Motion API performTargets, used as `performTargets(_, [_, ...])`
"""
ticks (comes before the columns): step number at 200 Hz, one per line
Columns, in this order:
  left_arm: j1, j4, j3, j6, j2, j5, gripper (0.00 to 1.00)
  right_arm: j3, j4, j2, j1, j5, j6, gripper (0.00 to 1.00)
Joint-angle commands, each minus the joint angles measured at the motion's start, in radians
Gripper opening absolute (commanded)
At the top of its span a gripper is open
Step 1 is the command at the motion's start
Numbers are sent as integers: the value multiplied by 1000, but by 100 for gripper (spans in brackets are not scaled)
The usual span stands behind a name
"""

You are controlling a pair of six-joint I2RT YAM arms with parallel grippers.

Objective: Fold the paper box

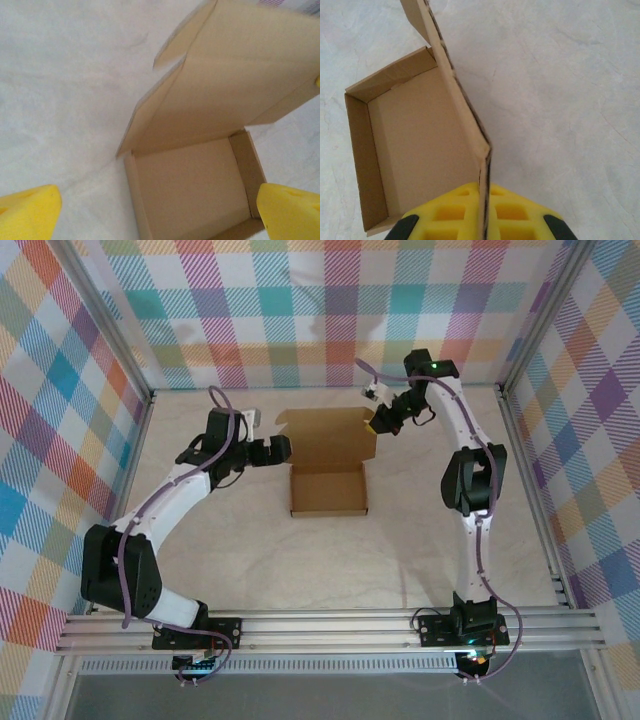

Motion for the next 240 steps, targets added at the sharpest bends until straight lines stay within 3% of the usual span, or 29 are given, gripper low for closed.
performTargets(1, [9, 77, 73, 130, 26, 21, 100, -57, 19, -71, 13, -23, -86, 0])
performTargets(16, [9, 63, 103, 259, 33, 69, 100, -105, 24, -95, 14, -42, -110, 0])
performTargets(32, [9, -12, 160, 352, 55, 33, 100, -137, 25, -108, 16, -66, -119, 0])
performTargets(51, [9, -249, 291, 478, 113, 41, 99, -168, 38, -119, 19, -72, -117, 0])
performTargets(73, [9, -443, 425, 634, 176, 121, 75, -190, 50, -127, 20, -67, -117, 0])
performTargets(91, [2, -515, 461, 773, 203, 122, 70, -187, 50, -125, 20, -66, -113, 0])
performTargets(103, [1, -552, 476, 838, 214, 79, 60, -185, 46, -126, 20, -67, -108, 0])
performTargets(115, [2, -598, 504, 869, 233, 55, 54, -186, 47, -131, 21, -66, -105, 0])
performTargets(141, [9, -653, 543, 902, 282, 40, 54, -186, 42, -135, 21, -67, -104, 0])
performTargets(156, [18, -647, 549, 914, 306, 32, 46, -186, 24, -138, 21, -72, -113, 0])
performTargets(177, [38, -655, 574, 909, 337, 63, 45, -191, 11, -139, 21, -72, -114, 0])
performTargets(215, [41, -644, 589, 905, 357, 134, 30, -193, 20, -138, 23, -72, -108, 0])
performTargets(240, [41, -630, 589, 896, 365, 151, 26, -193, 22, -137, 22, -74, -106, 0])
